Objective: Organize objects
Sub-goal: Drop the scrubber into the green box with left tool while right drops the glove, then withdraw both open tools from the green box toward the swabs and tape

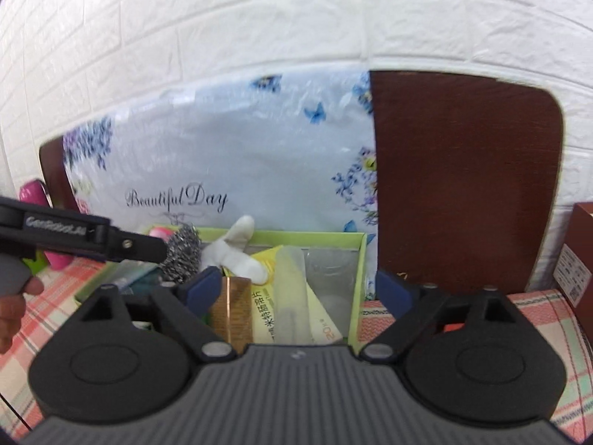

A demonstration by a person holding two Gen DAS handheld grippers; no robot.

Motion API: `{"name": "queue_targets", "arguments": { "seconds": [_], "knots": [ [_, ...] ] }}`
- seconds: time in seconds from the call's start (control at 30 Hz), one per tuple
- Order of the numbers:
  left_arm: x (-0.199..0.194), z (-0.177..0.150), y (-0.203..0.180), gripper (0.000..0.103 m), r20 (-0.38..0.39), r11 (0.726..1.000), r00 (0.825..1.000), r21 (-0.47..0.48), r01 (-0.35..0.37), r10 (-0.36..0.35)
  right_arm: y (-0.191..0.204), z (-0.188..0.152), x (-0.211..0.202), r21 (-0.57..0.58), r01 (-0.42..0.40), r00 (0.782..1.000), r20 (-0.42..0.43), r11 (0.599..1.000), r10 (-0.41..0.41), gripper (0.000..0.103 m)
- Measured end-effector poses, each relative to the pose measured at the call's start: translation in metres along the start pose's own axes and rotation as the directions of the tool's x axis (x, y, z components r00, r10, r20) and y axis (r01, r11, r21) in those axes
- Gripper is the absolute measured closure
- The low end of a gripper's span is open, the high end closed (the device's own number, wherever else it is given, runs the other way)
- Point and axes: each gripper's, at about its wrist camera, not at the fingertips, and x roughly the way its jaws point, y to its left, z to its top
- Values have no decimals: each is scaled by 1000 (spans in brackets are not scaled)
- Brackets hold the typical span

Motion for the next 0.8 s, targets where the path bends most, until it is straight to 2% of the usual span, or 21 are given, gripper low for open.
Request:
{"name": "queue_targets", "arguments": {
  "seconds": [0.03,0.2,0.4,0.63,0.8],
  "knots": [
    [-10,-4,-4,22,7,1000,1000,3,-5,5,0,-1,-9,16,-8,1000,9,1000,8,0],
    [-53,-34,-13,19,-1,1000,1000,-16,0,0,11,-11,-51,53,-46,999,13,998,45,0],
    [-81,-75,-19,19,-18,996,996,-32,-82,82,28,-35,-94,59,-33,999,-11,998,34,0],
    [-94,-114,-17,19,-66,989,987,-27,-147,145,40,-67,-121,63,-4,998,-67,998,8,0],
    [-97,-132,-15,19,-96,985,981,-23,-172,169,50,-84,-128,34,54,994,-96,998,-50,0]
  ]
}}
